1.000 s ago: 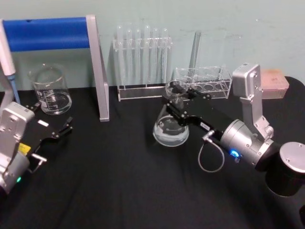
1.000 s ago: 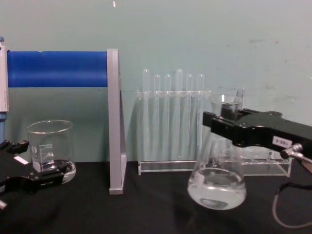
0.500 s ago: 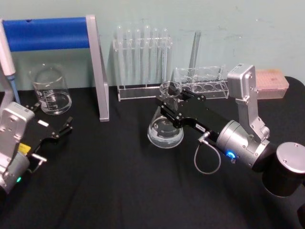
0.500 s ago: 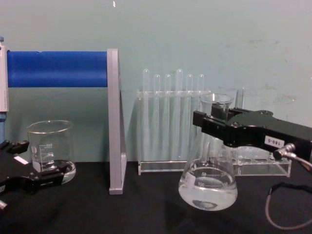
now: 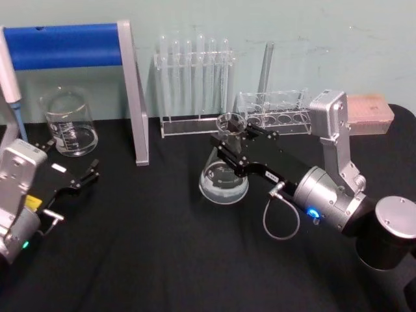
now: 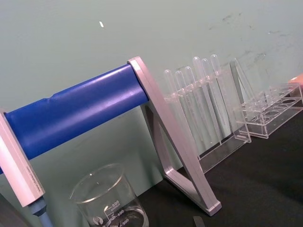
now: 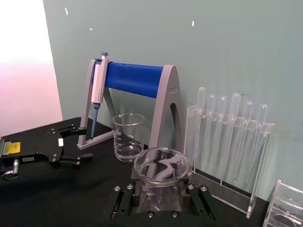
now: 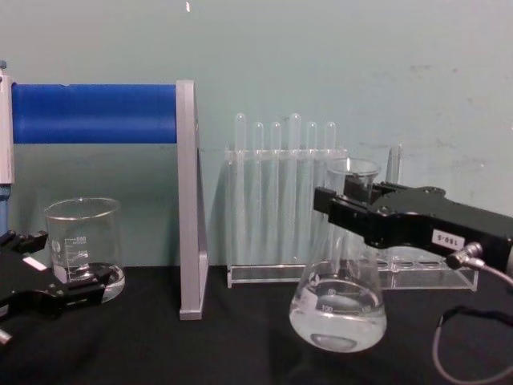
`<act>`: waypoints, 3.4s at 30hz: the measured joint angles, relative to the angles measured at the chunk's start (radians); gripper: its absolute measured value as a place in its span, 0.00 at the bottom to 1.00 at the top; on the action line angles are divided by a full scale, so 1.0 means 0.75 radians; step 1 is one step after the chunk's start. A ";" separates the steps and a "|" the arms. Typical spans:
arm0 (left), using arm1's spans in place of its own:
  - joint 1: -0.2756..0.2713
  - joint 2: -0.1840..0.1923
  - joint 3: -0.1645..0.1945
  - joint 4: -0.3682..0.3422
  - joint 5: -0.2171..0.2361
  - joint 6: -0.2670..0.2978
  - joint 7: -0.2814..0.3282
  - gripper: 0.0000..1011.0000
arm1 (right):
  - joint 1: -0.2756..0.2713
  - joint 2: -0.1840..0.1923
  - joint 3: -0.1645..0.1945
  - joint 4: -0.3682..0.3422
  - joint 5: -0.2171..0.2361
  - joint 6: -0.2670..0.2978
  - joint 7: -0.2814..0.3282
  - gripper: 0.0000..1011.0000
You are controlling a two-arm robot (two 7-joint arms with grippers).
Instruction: Grasp the erlenmeyer flask with one hand, shake it three times, then place it back.
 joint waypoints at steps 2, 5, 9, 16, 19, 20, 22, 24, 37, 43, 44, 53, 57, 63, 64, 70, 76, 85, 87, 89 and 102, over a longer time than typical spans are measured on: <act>0.000 0.000 0.000 0.000 0.000 0.000 0.000 0.99 | 0.001 -0.001 -0.003 0.007 0.001 -0.003 0.002 0.45; 0.000 0.000 0.000 0.000 0.000 0.000 0.000 0.99 | 0.002 -0.003 -0.007 0.015 0.002 -0.007 0.006 0.45; 0.000 0.000 0.000 0.000 0.000 0.000 0.000 0.99 | 0.005 -0.008 -0.015 0.034 0.007 -0.014 0.016 0.45; 0.000 0.000 0.000 0.000 0.000 0.000 0.000 0.99 | 0.009 -0.014 -0.031 0.074 0.015 -0.031 0.037 0.45; 0.000 0.000 0.000 0.000 0.000 0.000 0.000 0.99 | 0.013 -0.018 -0.037 0.092 0.018 -0.039 0.046 0.45; 0.000 0.000 0.000 0.000 0.000 0.000 0.000 0.99 | 0.014 -0.019 -0.039 0.097 0.018 -0.041 0.047 0.45; 0.000 0.000 0.000 0.000 0.000 0.000 0.000 0.99 | 0.016 -0.022 -0.044 0.112 0.018 -0.046 0.051 0.45; 0.000 0.000 0.000 0.000 0.000 0.000 0.000 0.99 | 0.018 -0.024 -0.049 0.125 0.017 -0.049 0.054 0.45; 0.000 0.000 0.000 0.000 0.000 0.000 0.000 0.99 | 0.028 -0.034 -0.068 0.182 0.010 -0.076 0.075 0.45; 0.000 0.000 0.000 0.000 0.000 0.000 0.000 0.99 | 0.030 -0.041 -0.074 0.207 0.010 -0.083 0.082 0.45; 0.000 0.000 0.000 0.000 0.000 0.000 0.000 0.99 | 0.031 -0.042 -0.075 0.212 0.010 -0.084 0.084 0.45; 0.000 0.000 0.000 0.000 0.000 0.000 0.000 0.99 | 0.031 -0.047 -0.080 0.230 0.012 -0.084 0.090 0.45; 0.000 0.000 0.000 0.000 0.000 0.000 0.000 0.99 | 0.030 -0.048 -0.082 0.233 0.014 -0.084 0.092 0.45; 0.000 0.000 0.000 0.000 0.000 0.000 0.000 0.99 | 0.028 -0.048 -0.084 0.233 0.012 -0.084 0.091 0.45; 0.000 0.000 0.000 0.000 0.000 0.000 0.000 0.99 | 0.028 -0.048 -0.084 0.233 0.012 -0.084 0.091 0.45; 0.000 0.000 0.000 0.000 0.000 0.000 0.000 0.99 | 0.028 -0.047 -0.084 0.233 0.012 -0.084 0.091 0.45; 0.000 0.000 0.000 0.000 0.000 0.000 0.000 0.99 | 0.028 -0.047 -0.084 0.233 0.012 -0.084 0.090 0.48; 0.000 0.000 0.000 0.000 0.000 0.000 0.000 0.99 | 0.028 -0.047 -0.083 0.232 0.013 -0.085 0.091 0.74; 0.000 0.000 0.000 0.000 0.000 0.000 0.000 0.99 | 0.028 -0.047 -0.082 0.232 0.013 -0.085 0.090 0.80; 0.000 0.000 0.000 0.000 0.000 0.000 0.000 0.99 | 0.028 -0.047 -0.082 0.232 0.013 -0.085 0.091 0.85; 0.000 0.000 0.000 0.000 0.000 0.000 0.000 0.99 | 0.028 -0.047 -0.082 0.232 0.012 -0.084 0.091 0.99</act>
